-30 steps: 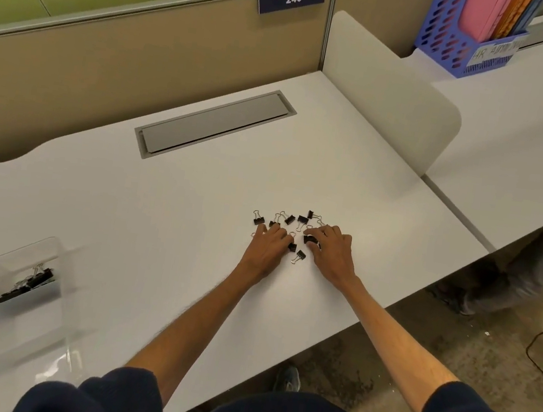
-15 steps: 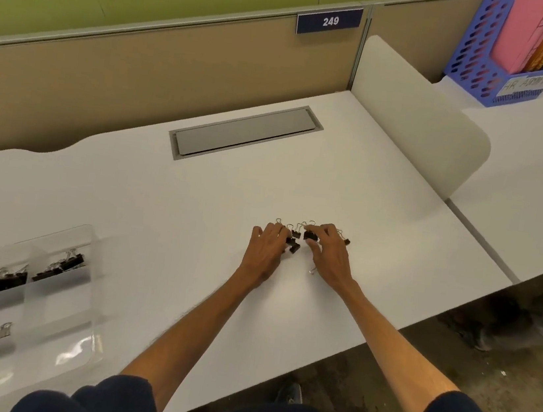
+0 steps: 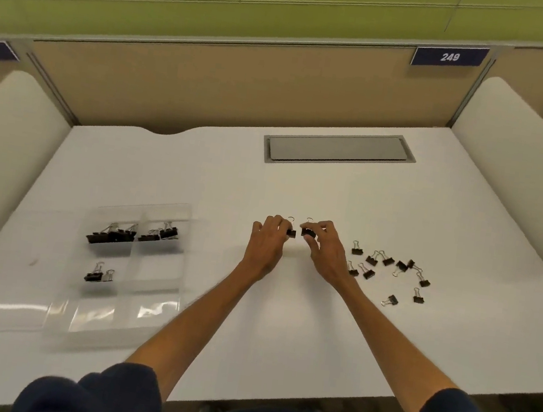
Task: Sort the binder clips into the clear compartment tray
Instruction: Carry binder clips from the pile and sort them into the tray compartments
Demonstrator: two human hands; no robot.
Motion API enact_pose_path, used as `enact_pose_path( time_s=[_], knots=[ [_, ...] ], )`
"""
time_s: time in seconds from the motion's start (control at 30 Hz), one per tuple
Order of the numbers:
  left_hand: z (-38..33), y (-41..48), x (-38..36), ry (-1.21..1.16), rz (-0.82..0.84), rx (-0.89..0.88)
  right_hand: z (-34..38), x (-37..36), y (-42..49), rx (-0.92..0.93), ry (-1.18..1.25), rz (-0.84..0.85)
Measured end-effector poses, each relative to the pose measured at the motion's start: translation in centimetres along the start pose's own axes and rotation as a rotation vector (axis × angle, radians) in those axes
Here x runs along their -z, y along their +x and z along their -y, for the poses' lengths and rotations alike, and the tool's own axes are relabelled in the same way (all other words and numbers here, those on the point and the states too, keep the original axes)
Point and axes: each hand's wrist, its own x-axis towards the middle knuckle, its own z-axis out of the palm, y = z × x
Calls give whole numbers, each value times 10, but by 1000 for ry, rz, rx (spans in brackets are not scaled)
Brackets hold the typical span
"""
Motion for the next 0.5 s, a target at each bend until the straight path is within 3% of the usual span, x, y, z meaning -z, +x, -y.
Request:
enact_pose_path(
  time_s=[0.5],
  knots=[
    [149,-79,81,26,-32,348,142,-139,30,248,99,226]
  ],
)
